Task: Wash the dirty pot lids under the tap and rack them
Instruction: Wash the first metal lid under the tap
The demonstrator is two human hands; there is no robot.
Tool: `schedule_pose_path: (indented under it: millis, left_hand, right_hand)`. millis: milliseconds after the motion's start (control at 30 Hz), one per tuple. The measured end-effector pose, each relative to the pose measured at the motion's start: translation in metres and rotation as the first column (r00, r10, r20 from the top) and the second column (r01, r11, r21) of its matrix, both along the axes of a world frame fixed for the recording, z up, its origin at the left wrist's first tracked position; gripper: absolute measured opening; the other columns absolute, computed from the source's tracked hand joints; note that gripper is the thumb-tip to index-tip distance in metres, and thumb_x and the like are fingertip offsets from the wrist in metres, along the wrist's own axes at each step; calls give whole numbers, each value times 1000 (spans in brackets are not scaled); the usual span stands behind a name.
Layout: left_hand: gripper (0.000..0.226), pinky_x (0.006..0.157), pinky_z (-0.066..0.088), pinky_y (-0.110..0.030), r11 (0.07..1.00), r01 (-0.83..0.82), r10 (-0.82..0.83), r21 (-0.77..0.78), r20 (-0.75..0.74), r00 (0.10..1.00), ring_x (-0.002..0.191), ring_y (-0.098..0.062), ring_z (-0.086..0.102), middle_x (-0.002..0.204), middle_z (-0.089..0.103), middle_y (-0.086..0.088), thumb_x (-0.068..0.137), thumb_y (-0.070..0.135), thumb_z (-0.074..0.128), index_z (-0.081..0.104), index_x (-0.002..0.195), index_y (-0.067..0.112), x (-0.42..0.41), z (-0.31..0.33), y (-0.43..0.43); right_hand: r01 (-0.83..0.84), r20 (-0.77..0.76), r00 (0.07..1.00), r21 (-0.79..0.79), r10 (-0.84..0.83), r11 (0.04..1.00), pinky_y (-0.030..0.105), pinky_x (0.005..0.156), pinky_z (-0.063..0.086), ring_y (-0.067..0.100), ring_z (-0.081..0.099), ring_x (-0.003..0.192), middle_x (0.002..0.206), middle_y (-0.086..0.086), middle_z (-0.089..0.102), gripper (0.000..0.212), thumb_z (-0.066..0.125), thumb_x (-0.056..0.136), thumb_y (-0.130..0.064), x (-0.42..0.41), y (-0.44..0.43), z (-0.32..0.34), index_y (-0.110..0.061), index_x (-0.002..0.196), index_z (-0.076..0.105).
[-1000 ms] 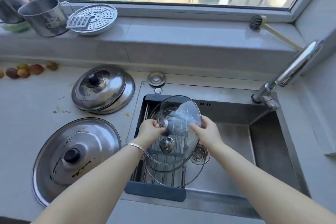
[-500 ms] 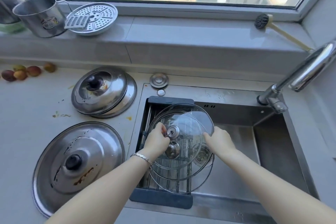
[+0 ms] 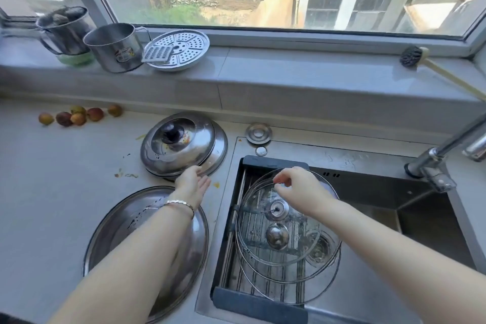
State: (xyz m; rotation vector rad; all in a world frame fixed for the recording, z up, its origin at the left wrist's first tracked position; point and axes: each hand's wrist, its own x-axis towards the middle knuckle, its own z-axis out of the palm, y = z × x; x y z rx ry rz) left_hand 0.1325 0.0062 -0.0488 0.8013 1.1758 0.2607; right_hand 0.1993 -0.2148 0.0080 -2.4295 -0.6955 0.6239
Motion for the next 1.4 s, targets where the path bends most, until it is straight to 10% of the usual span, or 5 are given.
schedule_pose_path:
  millis: [300, 567, 1000, 1200, 1400]
  left_hand:
    - [61, 100, 41, -33, 973, -225, 230, 45, -147, 962, 124, -25, 45, 142, 41, -6, 87, 31, 61, 35, 139, 11, 11, -37, 73]
    - [23, 60, 34, -16, 969, -247, 238, -21, -204, 950, 71, -9, 38, 82, 40, 6, 82, 34, 60, 48, 97, 21, 16, -39, 102]
    - [11, 41, 49, -18, 955, -295, 295, -44, 273, 916, 60, -11, 62, 64, 65, -2, 87, 0, 57, 54, 79, 7, 30, 30, 74]
    - [8, 63, 58, -27, 997, -48, 64, -55, 343, 937, 61, -11, 68, 62, 71, 0, 88, 1, 54, 58, 92, 6, 4, 82, -6]
    - [9, 67, 56, -24, 971, 185, -131, -154, 305, 943, 55, -15, 67, 62, 70, -8, 86, -1, 55, 59, 77, 0, -13, 141, -122]
  right_hand:
    - [-28, -108, 994, 21, 30, 999, 15, 63, 42, 8, 55, 76, 95, -2, 61, 24, 46, 91, -18, 16, 43, 7, -17, 108, 63]
    - [27, -195, 980, -57, -37, 998, 12, 58, 39, 9, 56, 79, 97, -5, 59, 25, 45, 91, -18, 21, 45, -18, -19, 108, 63]
    - [115, -274, 956, 3, -110, 993, 9, 51, 39, 10, 61, 73, 99, -3, 64, 21, 47, 90, -16, 4, 25, -18, -19, 103, 64]
    - [-105, 277, 958, 95, 75, 990, 26, 106, 33, 14, 39, 126, 132, 1, 47, 58, 67, 82, -24, 2, -26, 11, -16, 134, 43]
    - [-251, 682, 712, 21, 170, 968, 35, 98, 44, 29, 53, 116, 123, 15, 57, 87, 83, 55, -14, -8, -77, 33, -10, 130, 40]
